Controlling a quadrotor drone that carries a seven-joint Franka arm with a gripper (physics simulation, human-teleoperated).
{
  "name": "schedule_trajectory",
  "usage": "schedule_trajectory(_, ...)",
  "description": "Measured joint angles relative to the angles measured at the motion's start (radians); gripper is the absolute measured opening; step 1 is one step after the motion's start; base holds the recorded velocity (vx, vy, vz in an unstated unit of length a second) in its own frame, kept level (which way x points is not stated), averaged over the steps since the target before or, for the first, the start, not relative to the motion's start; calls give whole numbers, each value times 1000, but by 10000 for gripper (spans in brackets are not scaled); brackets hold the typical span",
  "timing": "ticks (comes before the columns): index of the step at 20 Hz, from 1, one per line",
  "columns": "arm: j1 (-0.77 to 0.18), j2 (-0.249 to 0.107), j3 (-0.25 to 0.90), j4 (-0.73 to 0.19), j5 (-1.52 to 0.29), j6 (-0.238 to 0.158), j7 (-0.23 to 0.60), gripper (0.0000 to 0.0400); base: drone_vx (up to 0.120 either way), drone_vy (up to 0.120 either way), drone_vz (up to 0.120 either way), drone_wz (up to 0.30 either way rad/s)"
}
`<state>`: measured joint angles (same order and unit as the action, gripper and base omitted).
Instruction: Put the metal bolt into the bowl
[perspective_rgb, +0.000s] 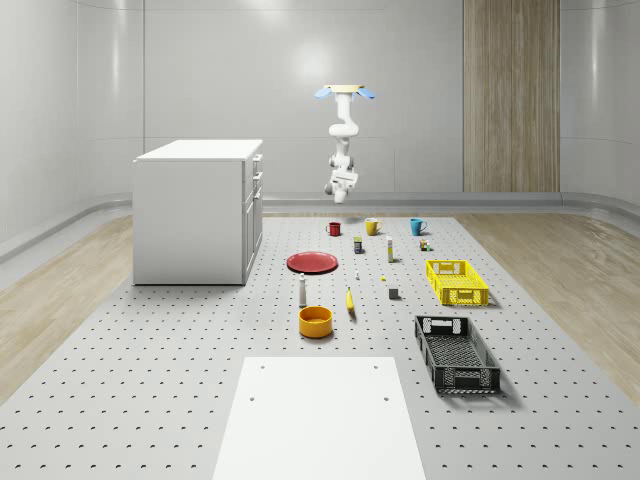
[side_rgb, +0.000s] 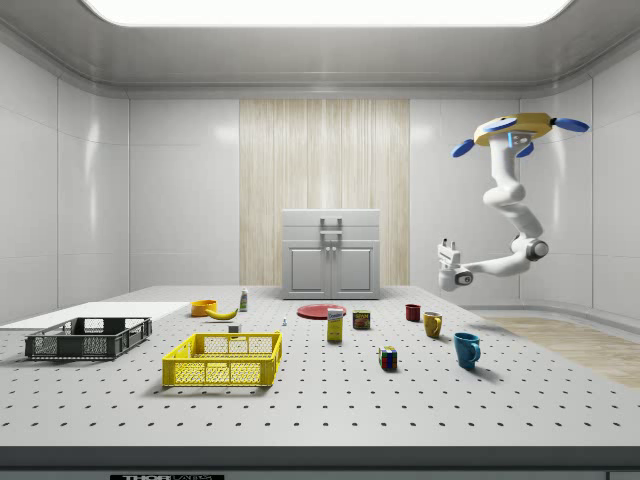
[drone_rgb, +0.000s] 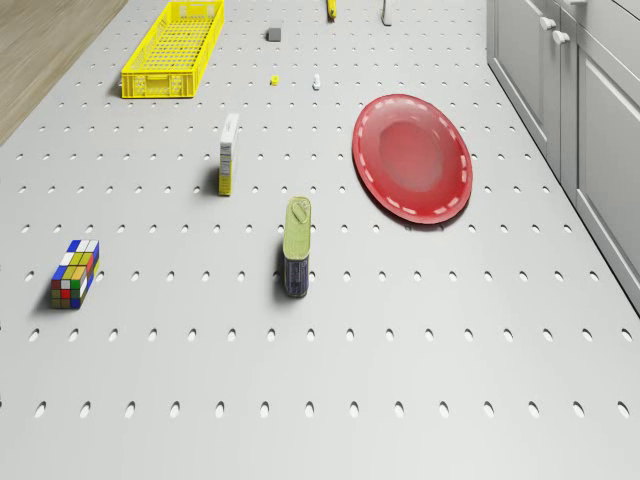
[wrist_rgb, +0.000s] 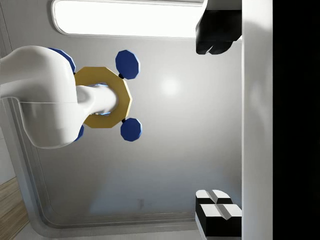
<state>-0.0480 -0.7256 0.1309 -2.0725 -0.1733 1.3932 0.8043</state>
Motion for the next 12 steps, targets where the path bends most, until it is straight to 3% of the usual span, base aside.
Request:
schedule_trajectory(7, -84, -25, 255, -102, -369, 18, 57, 400, 120, 0, 0, 0)
schedule_trajectory(12, -221, -83, 565, -360, -880, 35, 181, 400, 120, 0, 0, 0)
